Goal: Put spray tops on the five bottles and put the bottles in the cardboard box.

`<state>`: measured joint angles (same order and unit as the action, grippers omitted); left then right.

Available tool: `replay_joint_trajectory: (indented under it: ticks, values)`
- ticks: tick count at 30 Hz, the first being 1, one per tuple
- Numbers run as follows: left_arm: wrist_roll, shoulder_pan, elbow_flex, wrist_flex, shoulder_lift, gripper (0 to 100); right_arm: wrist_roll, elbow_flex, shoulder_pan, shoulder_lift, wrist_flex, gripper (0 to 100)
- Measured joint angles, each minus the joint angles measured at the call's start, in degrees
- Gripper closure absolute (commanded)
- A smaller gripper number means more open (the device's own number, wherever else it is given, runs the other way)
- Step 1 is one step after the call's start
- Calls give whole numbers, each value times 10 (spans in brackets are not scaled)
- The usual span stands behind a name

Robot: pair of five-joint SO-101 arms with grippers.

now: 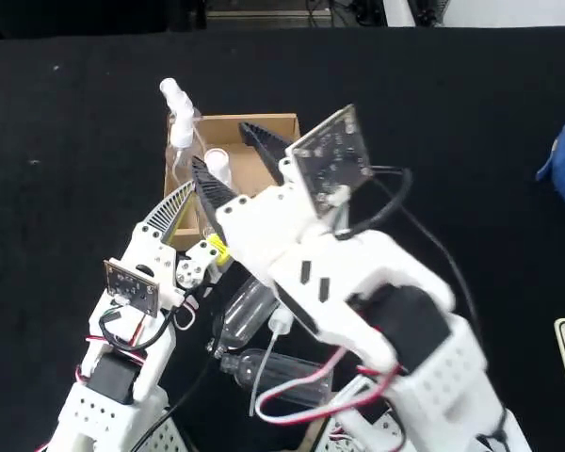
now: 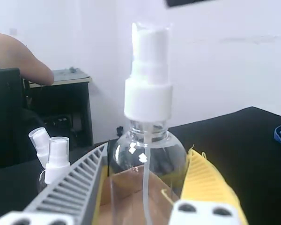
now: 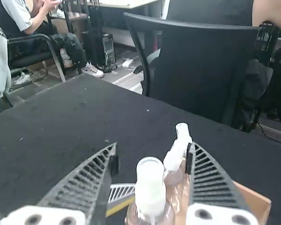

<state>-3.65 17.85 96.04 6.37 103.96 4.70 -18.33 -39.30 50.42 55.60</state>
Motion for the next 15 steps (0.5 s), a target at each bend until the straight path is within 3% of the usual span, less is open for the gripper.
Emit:
replay_joint_trajectory:
  ticks: [6, 11, 15]
  values:
    - [0, 0, 0, 0, 0, 969, 0, 57, 132, 2, 124, 989]
    - [0, 0, 0, 0, 0, 970, -2, -23, 251, 4, 124, 975]
    - [0, 0, 0, 0, 0, 970, -2, -155, 353, 5, 35, 975]
